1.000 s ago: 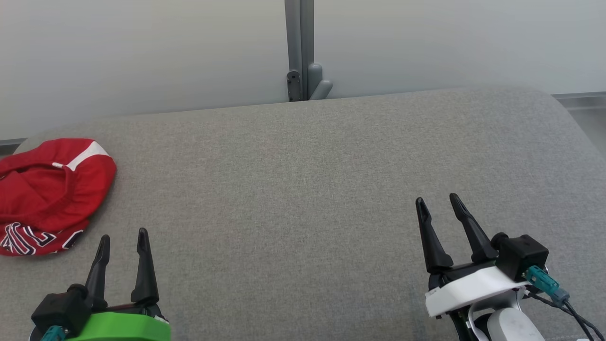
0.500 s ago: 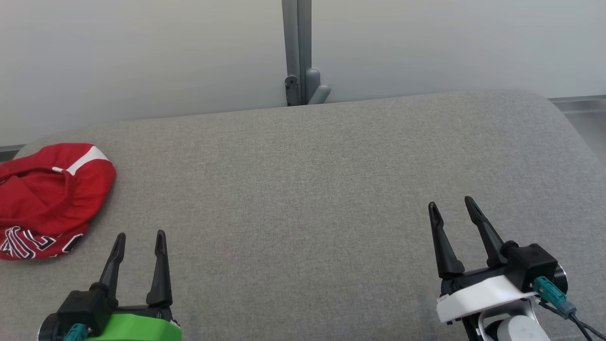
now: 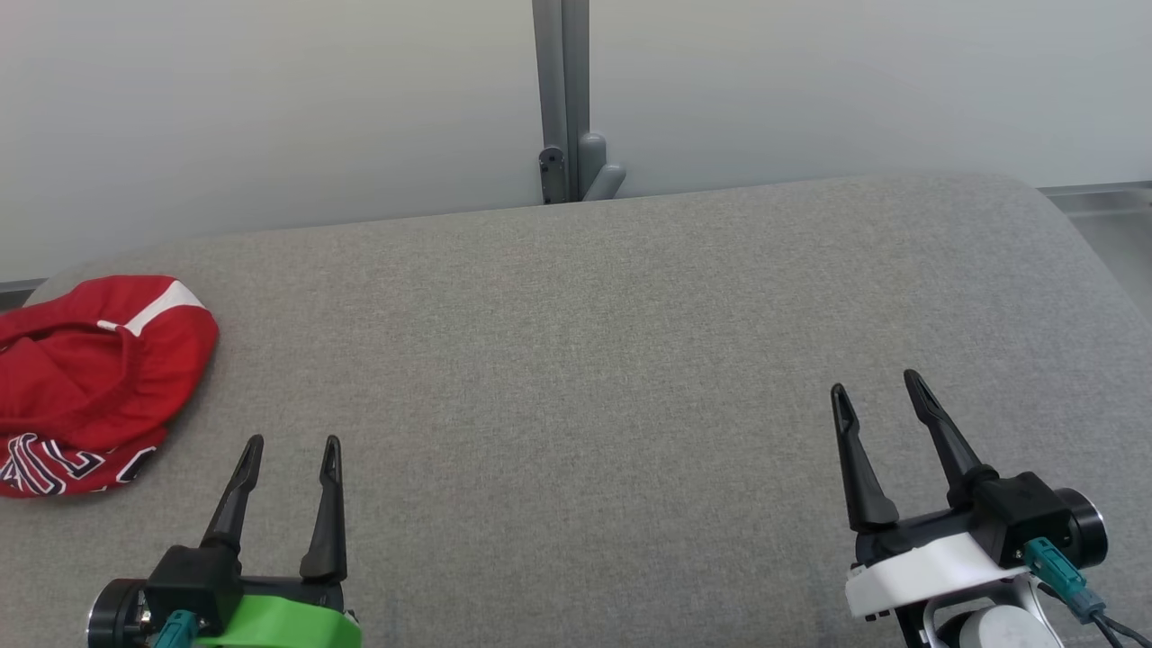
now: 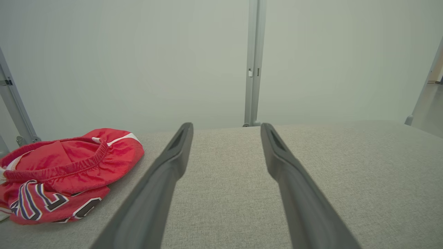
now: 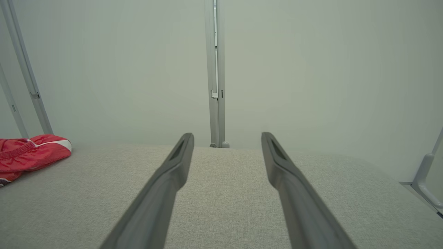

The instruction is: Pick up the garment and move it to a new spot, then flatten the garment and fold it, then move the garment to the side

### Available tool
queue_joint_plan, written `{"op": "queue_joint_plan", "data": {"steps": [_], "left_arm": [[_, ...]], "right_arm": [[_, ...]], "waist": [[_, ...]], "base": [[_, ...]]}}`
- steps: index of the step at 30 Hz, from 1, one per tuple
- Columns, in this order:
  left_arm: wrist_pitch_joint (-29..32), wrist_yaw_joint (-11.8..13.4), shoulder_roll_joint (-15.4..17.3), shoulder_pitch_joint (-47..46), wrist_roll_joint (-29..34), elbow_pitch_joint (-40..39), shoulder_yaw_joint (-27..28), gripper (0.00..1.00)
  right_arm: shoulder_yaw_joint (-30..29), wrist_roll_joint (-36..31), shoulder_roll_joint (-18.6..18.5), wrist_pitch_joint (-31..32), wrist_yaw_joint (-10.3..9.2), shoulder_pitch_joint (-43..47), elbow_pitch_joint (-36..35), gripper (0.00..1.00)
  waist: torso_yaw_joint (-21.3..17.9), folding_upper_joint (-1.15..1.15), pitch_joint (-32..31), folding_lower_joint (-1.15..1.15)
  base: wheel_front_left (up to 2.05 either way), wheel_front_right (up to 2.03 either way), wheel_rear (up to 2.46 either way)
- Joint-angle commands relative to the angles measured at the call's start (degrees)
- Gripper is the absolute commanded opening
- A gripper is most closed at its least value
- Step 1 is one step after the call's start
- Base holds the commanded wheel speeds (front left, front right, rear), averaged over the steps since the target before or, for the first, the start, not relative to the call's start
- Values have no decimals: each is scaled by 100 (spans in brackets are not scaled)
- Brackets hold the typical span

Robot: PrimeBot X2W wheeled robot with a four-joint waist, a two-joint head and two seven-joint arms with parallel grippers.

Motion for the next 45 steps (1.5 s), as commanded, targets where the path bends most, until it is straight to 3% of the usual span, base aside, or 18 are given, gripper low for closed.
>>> {"op": "queue_joint_plan", "data": {"steps": [1,26,45], "left_arm": [[-17,-23,44,-75,-4,-6,-8,100],[-18,-22,-5,-62,52,77,26,100],[-17,-20,34,-46,77,10,104,100]], "right_arm": [[-17,-19,-15,-20,1,76,-35,100],[49,-29,-15,-20,1,106,15,100],[187,29,-16,-15,1,60,42,100]], "waist": [[-8,0,8,0],[113,0,-94,0],[1453,0,-31,0]], "base": [[0,0,0],[0,0,0],[0,0,0]]}}
